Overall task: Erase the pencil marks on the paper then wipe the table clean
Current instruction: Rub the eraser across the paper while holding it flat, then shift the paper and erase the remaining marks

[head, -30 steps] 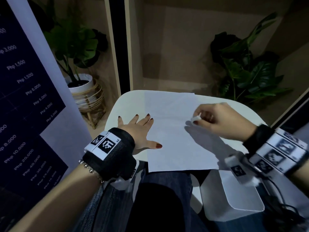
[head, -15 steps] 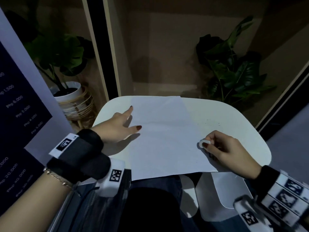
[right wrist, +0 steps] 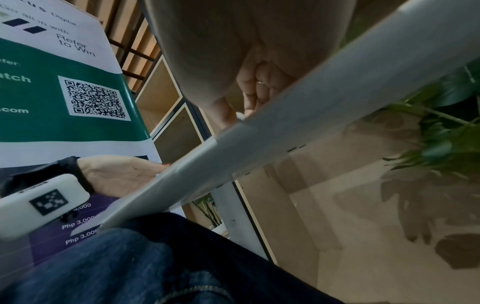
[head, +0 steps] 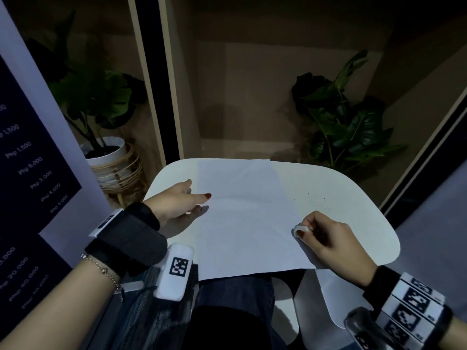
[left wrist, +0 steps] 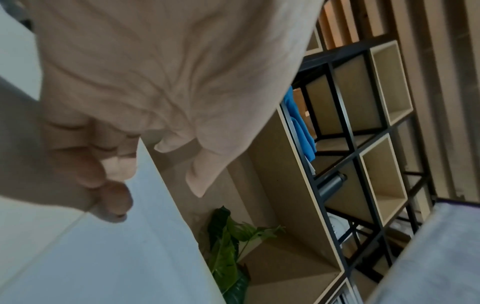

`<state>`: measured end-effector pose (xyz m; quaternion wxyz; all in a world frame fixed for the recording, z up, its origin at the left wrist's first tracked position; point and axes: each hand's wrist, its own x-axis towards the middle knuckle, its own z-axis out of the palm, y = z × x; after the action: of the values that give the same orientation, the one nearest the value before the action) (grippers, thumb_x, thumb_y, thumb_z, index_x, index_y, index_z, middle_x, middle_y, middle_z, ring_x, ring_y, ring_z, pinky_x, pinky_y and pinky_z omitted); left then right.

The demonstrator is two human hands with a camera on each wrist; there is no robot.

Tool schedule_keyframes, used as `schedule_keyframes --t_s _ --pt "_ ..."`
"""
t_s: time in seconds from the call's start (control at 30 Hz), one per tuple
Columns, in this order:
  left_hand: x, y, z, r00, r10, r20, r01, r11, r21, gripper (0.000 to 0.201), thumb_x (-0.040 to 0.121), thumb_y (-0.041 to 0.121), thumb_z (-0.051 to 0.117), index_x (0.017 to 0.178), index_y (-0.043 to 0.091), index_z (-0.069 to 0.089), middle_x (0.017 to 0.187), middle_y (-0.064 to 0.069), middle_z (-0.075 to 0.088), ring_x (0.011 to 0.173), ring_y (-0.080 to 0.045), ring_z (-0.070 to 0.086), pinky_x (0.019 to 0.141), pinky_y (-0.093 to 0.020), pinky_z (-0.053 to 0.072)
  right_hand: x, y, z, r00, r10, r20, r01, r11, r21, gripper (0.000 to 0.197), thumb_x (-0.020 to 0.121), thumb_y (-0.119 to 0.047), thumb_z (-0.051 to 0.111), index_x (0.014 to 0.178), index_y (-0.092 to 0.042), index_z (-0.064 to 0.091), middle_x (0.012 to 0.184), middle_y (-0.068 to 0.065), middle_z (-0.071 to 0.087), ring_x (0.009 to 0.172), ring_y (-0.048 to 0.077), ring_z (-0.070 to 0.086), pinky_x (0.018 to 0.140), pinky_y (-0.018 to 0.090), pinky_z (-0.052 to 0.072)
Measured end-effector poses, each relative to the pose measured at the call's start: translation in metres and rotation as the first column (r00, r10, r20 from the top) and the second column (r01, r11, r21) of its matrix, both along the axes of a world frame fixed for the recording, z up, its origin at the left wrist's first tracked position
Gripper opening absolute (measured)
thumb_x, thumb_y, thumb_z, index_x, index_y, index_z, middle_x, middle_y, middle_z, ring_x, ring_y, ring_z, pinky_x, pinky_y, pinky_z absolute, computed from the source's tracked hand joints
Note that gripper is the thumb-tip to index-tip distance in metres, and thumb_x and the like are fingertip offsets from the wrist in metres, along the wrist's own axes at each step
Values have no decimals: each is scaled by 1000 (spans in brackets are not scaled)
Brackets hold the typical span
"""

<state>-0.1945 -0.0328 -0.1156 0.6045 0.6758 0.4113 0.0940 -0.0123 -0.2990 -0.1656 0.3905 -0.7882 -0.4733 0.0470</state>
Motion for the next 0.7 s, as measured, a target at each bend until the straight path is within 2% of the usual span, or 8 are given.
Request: schedule_keyframes --t_s 0.1,0.13,0.2,0.27,0.43,0.5,0.6,0.7 --pt "-4 6 -2 999 45 -20 -45 999 -10 77 90 18 71 150 -1 27 114 -1 51 100 -23 61 98 -36 51 -1 0 1 1000 9 13 -9 1000 4 15 94 -24 65 81 -21 59 67 -10 62 62 12 58 56 14 39" --pt "-5 6 0 998 21 -51 -20 1000 14 61 89 19 71 138 -5 45 98 -1 55 94 -21 61 91 -31 51 -2 1 1 1000 6 9 -6 1000 8 15 94 -23 65 80 -21 59 67 -9 62 61 12 57 56 13 39" --pt "-8 2 7 997 -36 -73 40 998 52 17 90 18 69 85 3 67 68 1 57 70 -16 53 75 -23 43 -1 2 0 1000 -7 -13 7 1000 14 16 93 -21 66 78 -21 58 63 -11 60 58 10 55 55 13 38" --pt "-8 -2 12 992 -72 -101 85 988 132 33 94 21 65 62 13 59 54 8 54 60 -12 48 61 -14 39 -1 4 -2 999 -23 -35 24 1000 20 18 93 -18 66 77 -22 58 61 -14 58 56 8 54 55 13 38" --pt "-5 -14 19 979 -157 -134 187 949 252 12 101 29 52 101 23 62 71 3 57 63 -10 49 55 -19 36 4 5 -3 993 -27 -111 30 999 23 17 91 -20 68 76 -22 59 62 -11 58 55 6 52 56 14 39" --pt "-2 -18 27 980 -147 -133 181 936 302 13 102 26 49 105 22 61 71 2 56 61 -10 48 51 -17 35 8 4 1 992 -8 -125 10 1000 15 15 90 -20 69 77 -20 61 66 -3 60 57 5 52 56 15 39" --pt "4 -19 52 986 -118 -121 159 889 429 21 103 20 47 104 7 63 74 -3 57 59 -12 48 47 -15 36 14 3 4 984 23 -174 -21 1000 14 15 90 -19 70 77 -16 62 67 5 63 58 7 55 58 15 42" --pt "13 -16 81 981 -99 -167 178 804 567 33 102 21 49 75 4 57 64 -4 54 57 -15 46 50 -23 34 16 2 3 976 32 -216 -23 999 42 15 89 -20 72 78 -13 64 66 8 64 57 10 56 58 16 43"
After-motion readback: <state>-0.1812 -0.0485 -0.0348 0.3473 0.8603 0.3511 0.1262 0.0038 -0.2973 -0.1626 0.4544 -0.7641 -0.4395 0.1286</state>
